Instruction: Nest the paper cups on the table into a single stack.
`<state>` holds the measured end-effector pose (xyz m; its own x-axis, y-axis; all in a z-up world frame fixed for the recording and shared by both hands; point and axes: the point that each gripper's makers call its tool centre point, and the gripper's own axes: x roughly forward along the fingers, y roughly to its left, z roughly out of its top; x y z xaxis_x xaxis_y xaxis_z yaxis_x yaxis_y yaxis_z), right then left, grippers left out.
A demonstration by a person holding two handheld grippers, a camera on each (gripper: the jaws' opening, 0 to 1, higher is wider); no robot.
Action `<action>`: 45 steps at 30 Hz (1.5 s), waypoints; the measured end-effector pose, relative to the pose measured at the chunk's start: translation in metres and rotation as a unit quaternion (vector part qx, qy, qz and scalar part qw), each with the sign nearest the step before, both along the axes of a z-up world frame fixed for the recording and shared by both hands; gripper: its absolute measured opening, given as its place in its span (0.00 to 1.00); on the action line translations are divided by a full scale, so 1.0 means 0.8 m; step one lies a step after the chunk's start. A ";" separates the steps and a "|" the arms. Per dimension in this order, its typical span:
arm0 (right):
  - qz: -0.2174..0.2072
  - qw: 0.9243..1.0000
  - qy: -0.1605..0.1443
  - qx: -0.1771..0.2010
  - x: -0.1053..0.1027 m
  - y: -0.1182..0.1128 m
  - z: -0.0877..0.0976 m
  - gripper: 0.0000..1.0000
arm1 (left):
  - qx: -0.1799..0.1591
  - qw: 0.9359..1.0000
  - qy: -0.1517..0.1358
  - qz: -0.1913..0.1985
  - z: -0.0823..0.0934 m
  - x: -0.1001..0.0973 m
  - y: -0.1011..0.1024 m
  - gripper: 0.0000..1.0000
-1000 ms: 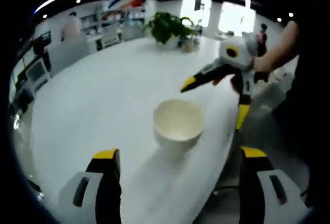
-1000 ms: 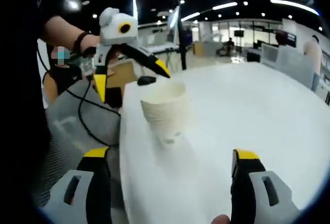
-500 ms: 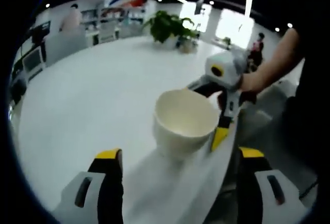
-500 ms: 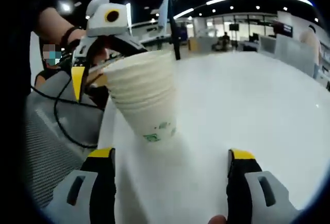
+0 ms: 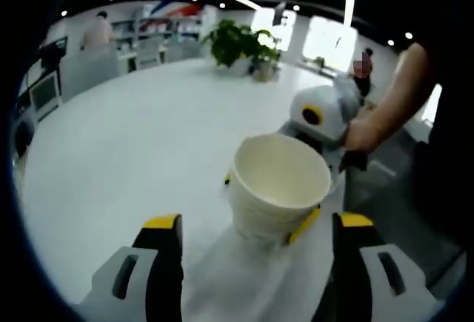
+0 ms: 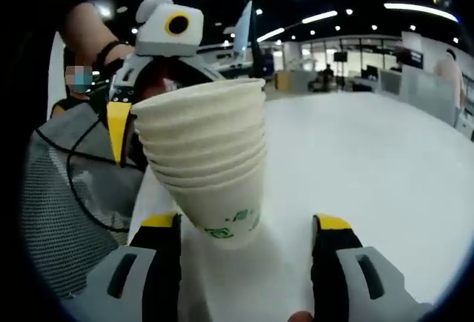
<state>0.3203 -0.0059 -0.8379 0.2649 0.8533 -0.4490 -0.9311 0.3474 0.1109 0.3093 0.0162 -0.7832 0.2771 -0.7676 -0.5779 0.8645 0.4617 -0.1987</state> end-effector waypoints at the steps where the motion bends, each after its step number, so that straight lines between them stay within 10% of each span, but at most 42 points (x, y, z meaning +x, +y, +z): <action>1: 0.002 1.000 -0.003 0.000 -0.001 0.002 -0.001 0.66 | 0.000 1.000 0.000 0.000 0.000 0.001 0.000 0.82; 23: 0.043 0.997 -0.061 0.030 -0.013 0.018 -0.006 0.35 | -0.044 0.998 -0.024 -0.028 -0.005 0.005 -0.045 0.74; 30: 0.041 0.996 -0.071 0.027 -0.009 0.018 -0.007 0.33 | -0.056 0.997 -0.025 -0.039 0.000 0.007 -0.052 0.58; 45: 0.050 0.996 -0.078 0.017 0.009 0.010 0.012 0.33 | -0.062 0.997 -0.020 -0.050 0.016 0.026 -0.053 0.57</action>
